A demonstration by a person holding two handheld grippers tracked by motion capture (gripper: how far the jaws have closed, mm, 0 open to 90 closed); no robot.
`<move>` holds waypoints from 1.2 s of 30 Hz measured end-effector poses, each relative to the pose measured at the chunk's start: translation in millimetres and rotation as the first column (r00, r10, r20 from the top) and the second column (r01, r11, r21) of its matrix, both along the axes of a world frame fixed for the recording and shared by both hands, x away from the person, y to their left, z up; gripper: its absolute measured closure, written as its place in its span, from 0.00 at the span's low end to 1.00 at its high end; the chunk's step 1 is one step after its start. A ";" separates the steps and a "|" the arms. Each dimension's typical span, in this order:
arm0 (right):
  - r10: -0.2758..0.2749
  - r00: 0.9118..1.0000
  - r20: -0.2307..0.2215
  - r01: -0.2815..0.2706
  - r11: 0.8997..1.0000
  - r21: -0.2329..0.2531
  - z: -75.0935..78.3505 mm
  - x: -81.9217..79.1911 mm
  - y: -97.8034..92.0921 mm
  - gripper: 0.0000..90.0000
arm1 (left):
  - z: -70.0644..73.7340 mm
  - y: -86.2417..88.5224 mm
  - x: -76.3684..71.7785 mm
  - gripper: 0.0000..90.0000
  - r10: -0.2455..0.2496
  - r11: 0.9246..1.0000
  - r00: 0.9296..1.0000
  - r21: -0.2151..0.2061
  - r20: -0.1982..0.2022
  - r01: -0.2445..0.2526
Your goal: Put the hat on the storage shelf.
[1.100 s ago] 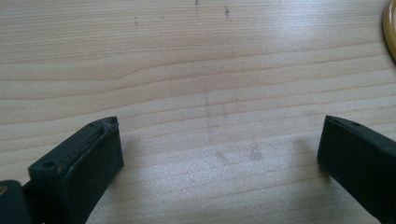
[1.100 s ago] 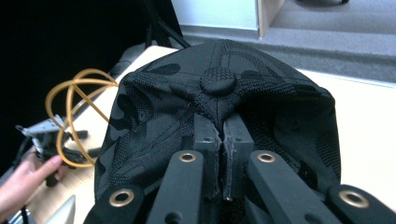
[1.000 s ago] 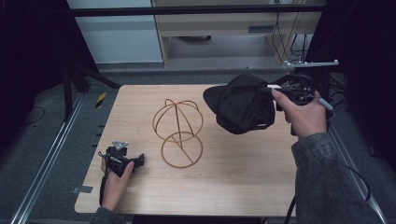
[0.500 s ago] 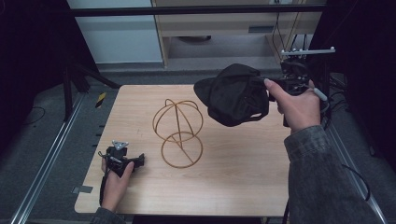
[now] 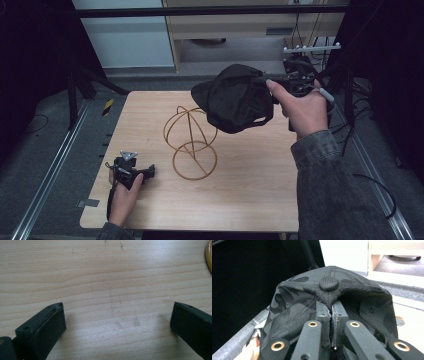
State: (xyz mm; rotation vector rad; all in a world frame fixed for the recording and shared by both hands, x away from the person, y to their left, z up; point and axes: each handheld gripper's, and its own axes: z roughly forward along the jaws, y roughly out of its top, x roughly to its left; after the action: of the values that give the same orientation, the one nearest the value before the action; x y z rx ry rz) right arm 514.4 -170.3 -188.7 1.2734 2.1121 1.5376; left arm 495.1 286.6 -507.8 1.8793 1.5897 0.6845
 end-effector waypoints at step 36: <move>0.166 0.986 -0.003 -0.166 0.986 0.005 -4.2 6.7 88.1 0.96 | -0.1 -0.2 0.2 0.00 0.002 1.000 1.000 0.001 0.001 -0.002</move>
State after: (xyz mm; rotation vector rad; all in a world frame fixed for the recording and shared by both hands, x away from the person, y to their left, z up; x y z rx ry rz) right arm 521.0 -82.2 -192.9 1.1262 2.2685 1.6065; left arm 495.3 286.4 -507.9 1.8774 1.5915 0.6869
